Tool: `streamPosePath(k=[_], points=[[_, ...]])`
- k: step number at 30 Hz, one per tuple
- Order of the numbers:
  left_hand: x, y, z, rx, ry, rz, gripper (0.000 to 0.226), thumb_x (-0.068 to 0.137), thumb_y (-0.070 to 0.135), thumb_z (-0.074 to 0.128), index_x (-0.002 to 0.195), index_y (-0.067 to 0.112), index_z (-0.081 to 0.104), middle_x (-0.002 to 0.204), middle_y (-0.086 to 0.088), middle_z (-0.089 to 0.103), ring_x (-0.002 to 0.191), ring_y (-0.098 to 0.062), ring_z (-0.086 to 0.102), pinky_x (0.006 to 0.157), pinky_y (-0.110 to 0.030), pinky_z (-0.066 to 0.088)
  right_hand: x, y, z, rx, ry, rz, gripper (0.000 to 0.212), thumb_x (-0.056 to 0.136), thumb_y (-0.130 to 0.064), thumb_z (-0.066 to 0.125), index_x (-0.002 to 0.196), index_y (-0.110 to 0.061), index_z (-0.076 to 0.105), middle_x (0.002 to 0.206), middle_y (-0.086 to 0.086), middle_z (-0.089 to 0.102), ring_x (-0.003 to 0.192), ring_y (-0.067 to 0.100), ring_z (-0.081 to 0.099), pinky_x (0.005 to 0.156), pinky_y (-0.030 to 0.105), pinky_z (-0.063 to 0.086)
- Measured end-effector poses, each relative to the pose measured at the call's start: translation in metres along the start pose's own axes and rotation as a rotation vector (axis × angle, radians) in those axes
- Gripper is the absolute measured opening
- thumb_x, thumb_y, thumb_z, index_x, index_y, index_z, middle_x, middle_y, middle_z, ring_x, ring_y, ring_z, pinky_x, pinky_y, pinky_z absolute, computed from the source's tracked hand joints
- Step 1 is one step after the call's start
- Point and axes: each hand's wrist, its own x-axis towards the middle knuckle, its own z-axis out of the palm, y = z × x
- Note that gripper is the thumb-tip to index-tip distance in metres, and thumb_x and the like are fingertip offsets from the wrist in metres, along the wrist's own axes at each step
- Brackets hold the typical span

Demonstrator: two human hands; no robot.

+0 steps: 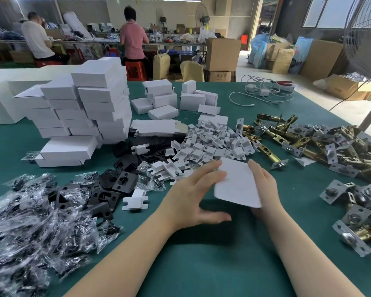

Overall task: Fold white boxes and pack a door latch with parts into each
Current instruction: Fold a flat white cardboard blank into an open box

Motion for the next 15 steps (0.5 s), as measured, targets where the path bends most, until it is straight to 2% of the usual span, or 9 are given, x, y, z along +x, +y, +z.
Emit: streamPosePath(k=[2,4,6,7,8,10,12,15], points=[[-0.001,-0.001,0.005,0.017,0.056,0.023,0.057,0.077,0.029,0.077,0.125,0.021,0.046,0.135,-0.003,0.058,0.123,-0.014,0.055,0.096,-0.028,0.05,0.0,-0.002,-0.001,-0.092,-0.04,-0.003,0.028,0.097,-0.03,0.056,0.079,-0.009,0.053,0.072,0.011,0.054,0.063,0.021,0.052,0.061,0.028,0.039],[-0.002,-0.004,0.006,-0.016,0.141,-0.03,0.047,0.077,0.022,0.077,0.117,0.022,0.051,0.12,0.001,0.066,0.111,-0.012,0.061,0.093,-0.03,0.05,-0.002,0.002,0.002,-0.283,-0.048,-0.08,0.034,0.099,-0.035,0.052,0.08,-0.007,0.051,0.076,0.013,0.05,0.068,0.021,0.049,0.064,0.032,0.036],[-0.003,-0.006,0.003,-0.087,0.215,-0.189,0.037,0.08,0.035,0.073,0.113,0.029,0.056,0.112,0.023,0.064,0.104,0.003,0.059,0.091,-0.018,0.046,-0.006,0.009,0.008,-0.41,-0.024,-0.179,0.043,0.1,-0.041,0.049,0.078,-0.005,0.055,0.072,0.012,0.057,0.064,0.026,0.056,0.063,0.035,0.042],[-0.003,-0.007,0.002,-0.108,0.232,-0.272,0.033,0.082,0.042,0.069,0.111,0.034,0.056,0.107,0.032,0.062,0.1,0.011,0.056,0.087,-0.011,0.043,-0.006,0.011,0.01,-0.432,0.003,-0.223,0.038,0.099,-0.041,0.05,0.079,-0.01,0.06,0.073,0.006,0.064,0.063,0.023,0.063,0.063,0.035,0.047],[-0.003,-0.01,0.0,-0.14,0.228,-0.349,0.03,0.082,0.047,0.066,0.11,0.039,0.055,0.104,0.036,0.061,0.096,0.013,0.057,0.083,-0.007,0.042,-0.006,0.012,0.011,-0.443,0.051,-0.276,0.027,0.098,-0.038,0.052,0.082,-0.019,0.063,0.078,-0.002,0.068,0.066,0.017,0.067,0.064,0.032,0.05],[-0.002,-0.015,-0.004,-0.26,0.166,-0.469,0.03,0.079,0.051,0.065,0.106,0.045,0.054,0.098,0.03,0.064,0.087,0.004,0.062,0.077,-0.009,0.045,0.003,0.005,0.007,-0.557,0.174,-0.389,0.007,0.095,-0.029,0.058,0.096,-0.026,0.064,0.097,-0.008,0.068,0.087,0.015,0.066,0.073,0.02,0.046],[-0.001,-0.021,-0.006,-0.337,0.078,-0.533,0.03,0.074,0.055,0.065,0.102,0.048,0.058,0.096,0.021,0.067,0.08,-0.001,0.064,0.074,-0.013,0.048,0.023,-0.01,-0.004,-0.737,0.264,-0.459,0.023,0.092,-0.025,0.061,0.115,-0.021,0.062,0.117,0.0,0.062,0.108,0.021,0.057,0.085,0.026,0.039],[-0.001,-0.027,-0.005,-0.373,0.015,-0.55,0.03,0.073,0.052,0.07,0.101,0.051,0.059,0.095,0.017,0.07,0.084,-0.003,0.067,0.078,-0.019,0.053,0.056,-0.036,-0.027,-1.096,0.34,-0.337,0.044,0.09,-0.029,0.061,0.132,-0.017,0.054,0.133,0.015,0.05,0.118,0.034,0.05,0.095,0.043,0.043]])
